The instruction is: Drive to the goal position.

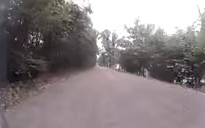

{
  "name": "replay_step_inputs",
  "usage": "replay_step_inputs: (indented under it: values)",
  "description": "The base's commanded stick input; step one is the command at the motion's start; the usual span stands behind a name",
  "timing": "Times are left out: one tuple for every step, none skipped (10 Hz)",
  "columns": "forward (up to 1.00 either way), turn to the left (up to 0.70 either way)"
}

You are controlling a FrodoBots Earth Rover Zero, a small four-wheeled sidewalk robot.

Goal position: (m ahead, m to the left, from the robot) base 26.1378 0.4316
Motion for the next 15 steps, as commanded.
replay_step_inputs:
  values:
    - [0.70,0.00]
    - [0.70,0.00]
    - [0.70,0.00]
    - [0.70,0.00]
    - [0.70,0.00]
    - [0.70,0.00]
    - [0.70,0.11]
    - [0.70,0.20]
    - [0.70,0.12]
    - [0.70,0.04]
    - [0.70,0.02]
    - [0.70,0.00]
    - [0.70,0.01]
    - [0.70,0.01]
    - [0.70,0.02]
